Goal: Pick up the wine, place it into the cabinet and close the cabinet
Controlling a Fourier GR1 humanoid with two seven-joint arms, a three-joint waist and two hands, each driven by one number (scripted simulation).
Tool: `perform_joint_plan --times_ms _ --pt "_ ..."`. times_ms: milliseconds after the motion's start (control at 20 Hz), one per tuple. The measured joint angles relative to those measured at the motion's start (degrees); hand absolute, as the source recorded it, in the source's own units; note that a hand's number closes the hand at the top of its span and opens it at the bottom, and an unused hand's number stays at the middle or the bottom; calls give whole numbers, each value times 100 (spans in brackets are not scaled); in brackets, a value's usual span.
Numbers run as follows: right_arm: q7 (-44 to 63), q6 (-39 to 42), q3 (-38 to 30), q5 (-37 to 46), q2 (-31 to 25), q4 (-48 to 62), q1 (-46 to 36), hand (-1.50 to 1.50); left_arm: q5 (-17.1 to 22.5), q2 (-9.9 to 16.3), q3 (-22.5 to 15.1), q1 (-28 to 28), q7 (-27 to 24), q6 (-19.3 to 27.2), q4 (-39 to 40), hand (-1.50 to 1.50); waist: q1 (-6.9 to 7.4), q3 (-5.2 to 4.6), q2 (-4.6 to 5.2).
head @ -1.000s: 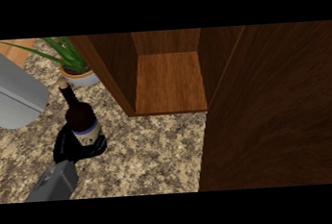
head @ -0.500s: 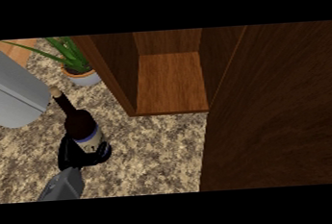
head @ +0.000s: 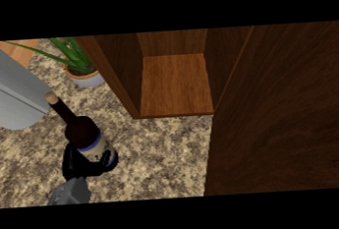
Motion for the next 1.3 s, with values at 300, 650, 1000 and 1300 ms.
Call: perform_joint_plan --times_ms 300,650,1000,1300 --pt "54 -11 -114 -15 -12 31 -123 -150 296 -245 -1012 623 467 482 -1392 150 10 2 -8" --pt "69 6 -198 -93 -13 67 -182 -150 805 -325 -2367 1060 943 1584 -2673 150 -12 -1 1" --pt "-168 139 -218 -112 -18 72 72 -150 1435 -339 -3561 1096 1187 2950 -3392 150 -36 -1 9" --pt "193 110 -478 -224 -149 82 -250 -150 1953 -341 -3993 819 944 3480 -3052 150 -45 -4 15"
